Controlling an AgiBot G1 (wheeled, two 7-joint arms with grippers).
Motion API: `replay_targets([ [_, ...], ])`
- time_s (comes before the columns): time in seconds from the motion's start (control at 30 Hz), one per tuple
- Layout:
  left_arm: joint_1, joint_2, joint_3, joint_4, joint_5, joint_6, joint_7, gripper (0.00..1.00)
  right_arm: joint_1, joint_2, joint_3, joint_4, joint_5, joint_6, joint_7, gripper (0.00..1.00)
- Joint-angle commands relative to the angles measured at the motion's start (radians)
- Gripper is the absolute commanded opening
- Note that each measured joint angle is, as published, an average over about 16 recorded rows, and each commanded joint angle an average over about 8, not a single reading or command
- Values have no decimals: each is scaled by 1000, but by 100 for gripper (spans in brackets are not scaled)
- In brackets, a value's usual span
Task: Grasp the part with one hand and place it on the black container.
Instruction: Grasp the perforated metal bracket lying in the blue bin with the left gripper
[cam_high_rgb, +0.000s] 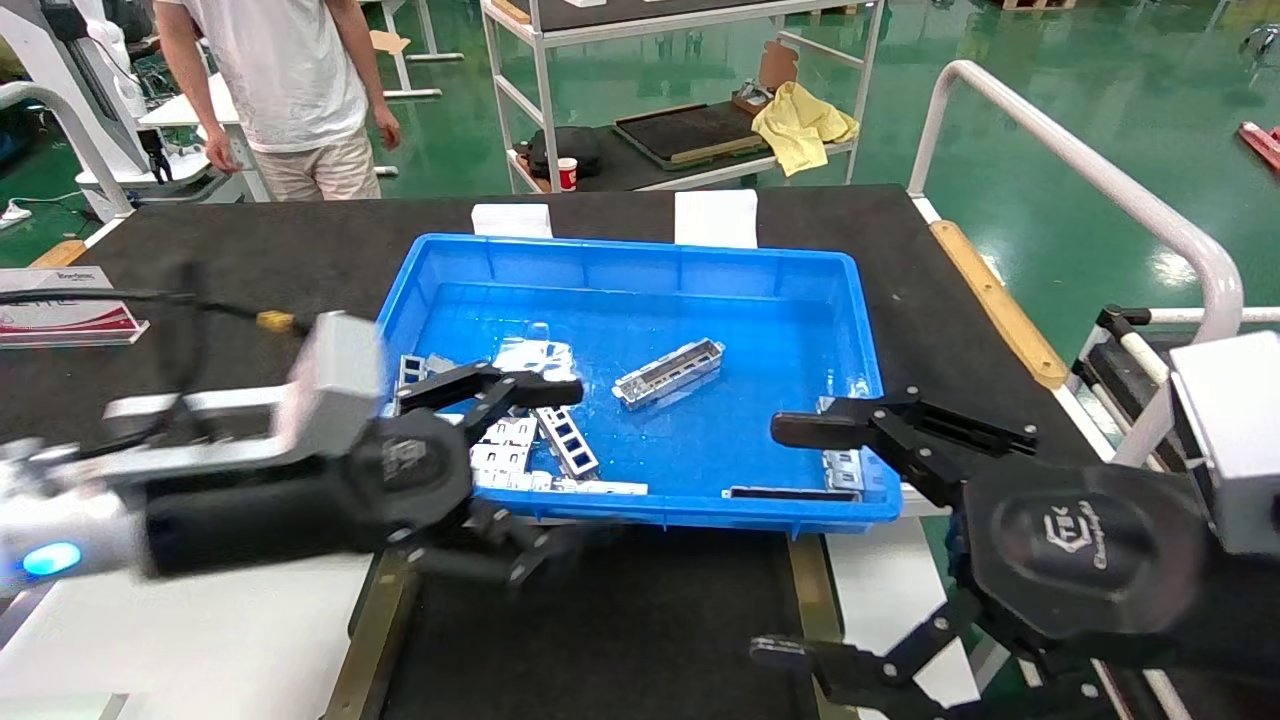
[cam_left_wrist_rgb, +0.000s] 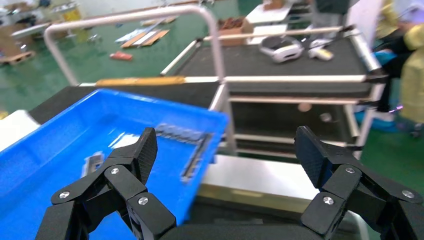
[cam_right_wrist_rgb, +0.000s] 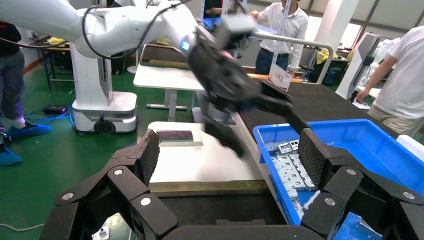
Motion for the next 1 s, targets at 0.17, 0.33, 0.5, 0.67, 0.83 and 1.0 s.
replay_targets([
  [0.17, -100, 148, 65, 185, 128, -94, 30, 100, 0, 0, 0, 0, 0, 0, 0, 100],
  [0.33, -184, 279, 109, 389, 222, -189, 92, 100, 0, 0, 0, 0, 0, 0, 0, 100],
  [0.5, -257, 396, 136, 592, 284, -284, 170, 100, 0, 0, 0, 0, 0, 0, 0, 100],
  [0.67, -307, 483, 151, 758, 313, -367, 247, 100, 0, 0, 0, 0, 0, 0, 0, 100],
  [0.83, -320, 515, 178, 832, 315, -419, 289, 100, 0, 0, 0, 0, 0, 0, 0, 100],
  [1.0, -313, 520, 216, 837, 297, -458, 282, 68, 0, 0, 0, 0, 0, 0, 0, 68],
])
